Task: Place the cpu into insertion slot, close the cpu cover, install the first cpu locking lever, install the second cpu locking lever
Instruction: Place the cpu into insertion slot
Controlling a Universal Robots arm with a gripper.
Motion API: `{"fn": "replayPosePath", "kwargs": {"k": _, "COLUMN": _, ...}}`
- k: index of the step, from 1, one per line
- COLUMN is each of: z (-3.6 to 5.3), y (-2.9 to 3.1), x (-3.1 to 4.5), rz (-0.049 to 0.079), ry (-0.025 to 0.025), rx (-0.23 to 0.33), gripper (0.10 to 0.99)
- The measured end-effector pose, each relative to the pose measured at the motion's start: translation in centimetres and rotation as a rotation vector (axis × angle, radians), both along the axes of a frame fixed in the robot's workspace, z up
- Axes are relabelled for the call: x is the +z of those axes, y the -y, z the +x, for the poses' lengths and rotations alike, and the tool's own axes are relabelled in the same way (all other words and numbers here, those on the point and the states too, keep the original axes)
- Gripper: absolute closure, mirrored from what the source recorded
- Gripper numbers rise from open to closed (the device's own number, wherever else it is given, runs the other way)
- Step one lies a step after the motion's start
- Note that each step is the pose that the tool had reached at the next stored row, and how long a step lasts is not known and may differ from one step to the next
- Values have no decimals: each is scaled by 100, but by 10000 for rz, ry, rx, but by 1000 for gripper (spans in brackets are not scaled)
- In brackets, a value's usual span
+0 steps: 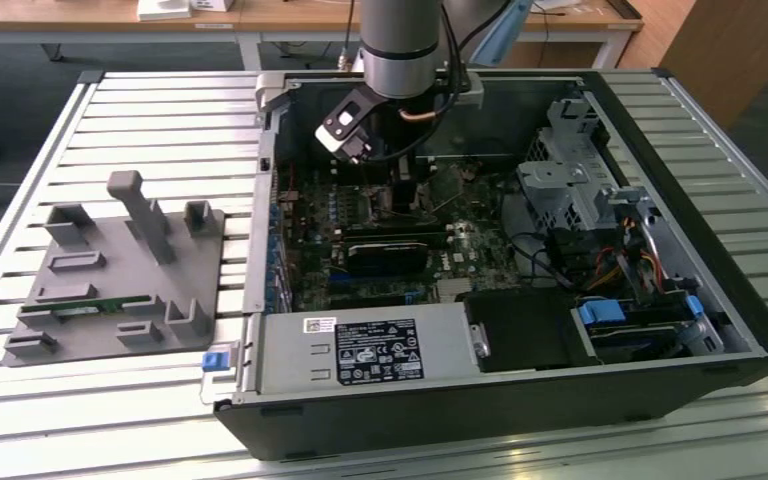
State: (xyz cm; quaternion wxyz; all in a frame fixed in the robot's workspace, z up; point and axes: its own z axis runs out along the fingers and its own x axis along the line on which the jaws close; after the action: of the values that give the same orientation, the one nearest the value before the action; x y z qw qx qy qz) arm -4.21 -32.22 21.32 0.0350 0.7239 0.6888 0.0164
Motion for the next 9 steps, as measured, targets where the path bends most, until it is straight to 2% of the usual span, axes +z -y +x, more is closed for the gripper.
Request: {"fn": "replayPosePath", "kwargs": {"k": 9, "z": 5, "y": -33, "x": -48, "rz": 34, "ry": 1, "rx": 381, "gripper": 561}}
